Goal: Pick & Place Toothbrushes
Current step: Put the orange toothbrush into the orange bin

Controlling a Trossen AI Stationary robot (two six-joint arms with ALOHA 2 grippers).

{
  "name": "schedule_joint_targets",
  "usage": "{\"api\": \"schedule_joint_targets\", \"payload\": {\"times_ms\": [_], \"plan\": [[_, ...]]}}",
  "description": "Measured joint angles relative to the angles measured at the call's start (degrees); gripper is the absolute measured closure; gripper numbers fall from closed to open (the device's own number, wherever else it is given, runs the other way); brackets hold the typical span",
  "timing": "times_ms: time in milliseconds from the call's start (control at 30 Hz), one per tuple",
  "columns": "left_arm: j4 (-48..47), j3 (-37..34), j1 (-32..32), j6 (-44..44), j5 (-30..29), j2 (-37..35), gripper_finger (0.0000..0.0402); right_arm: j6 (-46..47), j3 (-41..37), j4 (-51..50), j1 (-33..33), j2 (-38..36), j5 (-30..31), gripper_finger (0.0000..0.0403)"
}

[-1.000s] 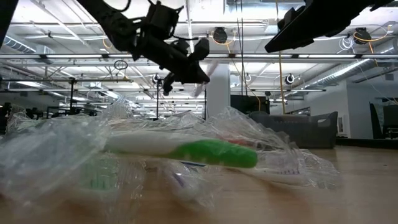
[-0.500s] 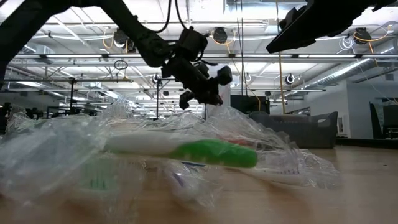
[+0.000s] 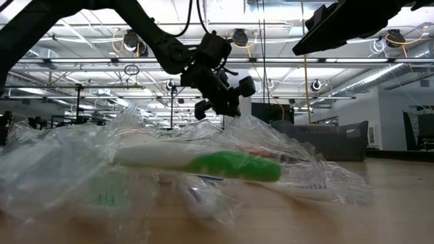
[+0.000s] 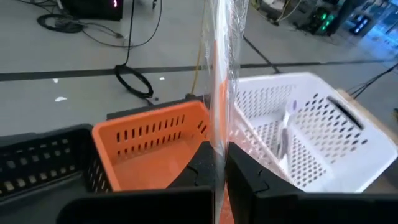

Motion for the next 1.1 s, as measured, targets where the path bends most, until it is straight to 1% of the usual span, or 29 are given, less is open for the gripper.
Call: {"api": "schedule_joint_targets", "payload": {"times_ms": [100, 333, 900, 967, 1100], "plan": [[0.22, 0.0, -0.09, -0.25, 0.02, -0.06, 0.0395, 0.0, 0.0, 0.0, -0.02, 0.01, 0.02, 0.0301], [0.68, -0.01, -0.11, -1.32, 0.04, -0.06, 0.0369, 0.0, -0.02, 0.01, -0.02, 0.01, 0.0, 0.0301], [1.03, -0.04, -0.11, -2.49, 0.73, -0.06, 0.0361, -0.86, -0.01, 0.02, -0.02, 0.01, -0.02, 0.0301], [1.07, -0.04, -0.11, -2.69, 1.57, -0.06, 0.0351, -0.87, 0.0, 0.04, -0.02, -0.01, -0.02, 0.0301], [2.16, -0.07, -0.21, -3.2, 1.6, -0.06, 0.0315, -0.87, -0.02, 0.03, -0.02, 0.01, -0.02, 0.0301]]}}
